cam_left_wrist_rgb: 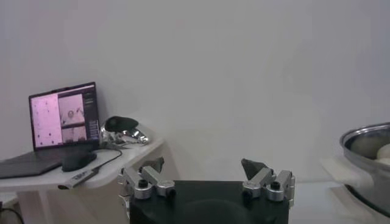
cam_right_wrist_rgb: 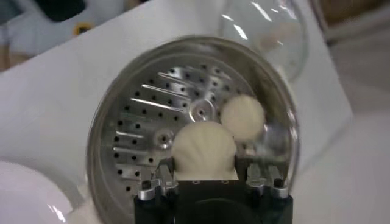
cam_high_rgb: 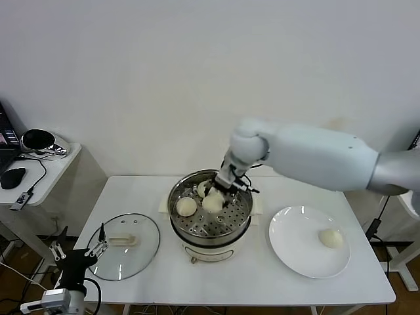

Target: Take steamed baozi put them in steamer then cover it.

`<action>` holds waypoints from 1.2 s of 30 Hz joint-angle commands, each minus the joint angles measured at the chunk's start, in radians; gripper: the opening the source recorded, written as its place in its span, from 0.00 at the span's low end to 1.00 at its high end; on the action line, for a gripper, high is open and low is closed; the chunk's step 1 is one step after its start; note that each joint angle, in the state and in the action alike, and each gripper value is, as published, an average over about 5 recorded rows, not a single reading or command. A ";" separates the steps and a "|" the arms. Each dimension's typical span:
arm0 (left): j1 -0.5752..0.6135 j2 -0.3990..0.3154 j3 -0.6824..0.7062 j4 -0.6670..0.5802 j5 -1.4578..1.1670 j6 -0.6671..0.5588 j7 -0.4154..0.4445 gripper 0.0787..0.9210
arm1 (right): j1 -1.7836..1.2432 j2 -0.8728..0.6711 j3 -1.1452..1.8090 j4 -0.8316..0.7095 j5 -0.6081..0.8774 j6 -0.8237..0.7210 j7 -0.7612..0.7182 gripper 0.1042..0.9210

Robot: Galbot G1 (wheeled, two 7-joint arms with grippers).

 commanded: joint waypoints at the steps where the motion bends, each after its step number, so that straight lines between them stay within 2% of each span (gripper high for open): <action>1: 0.001 -0.001 -0.003 -0.002 0.000 0.000 0.000 0.88 | -0.008 0.090 -0.072 -0.009 -0.105 0.167 0.007 0.62; 16: -0.004 -0.005 0.001 0.002 0.001 0.000 -0.003 0.88 | -0.045 0.089 -0.080 -0.020 -0.118 0.166 -0.004 0.64; 23: -0.006 -0.005 0.003 0.002 0.001 0.001 -0.003 0.88 | 0.013 0.056 -0.055 0.004 -0.093 0.169 0.005 0.75; 26: -0.009 -0.003 0.003 0.001 0.001 0.002 -0.003 0.88 | 0.062 0.019 -0.044 0.034 -0.047 0.150 0.005 0.82; 30: -0.013 -0.001 0.005 0.001 0.000 0.003 -0.002 0.88 | 0.128 -0.075 -0.008 0.086 0.007 0.007 -0.032 0.87; 36: -0.023 0.008 0.012 -0.005 0.001 0.007 -0.001 0.88 | 0.202 -0.275 -0.017 0.178 0.097 -0.310 -0.091 0.88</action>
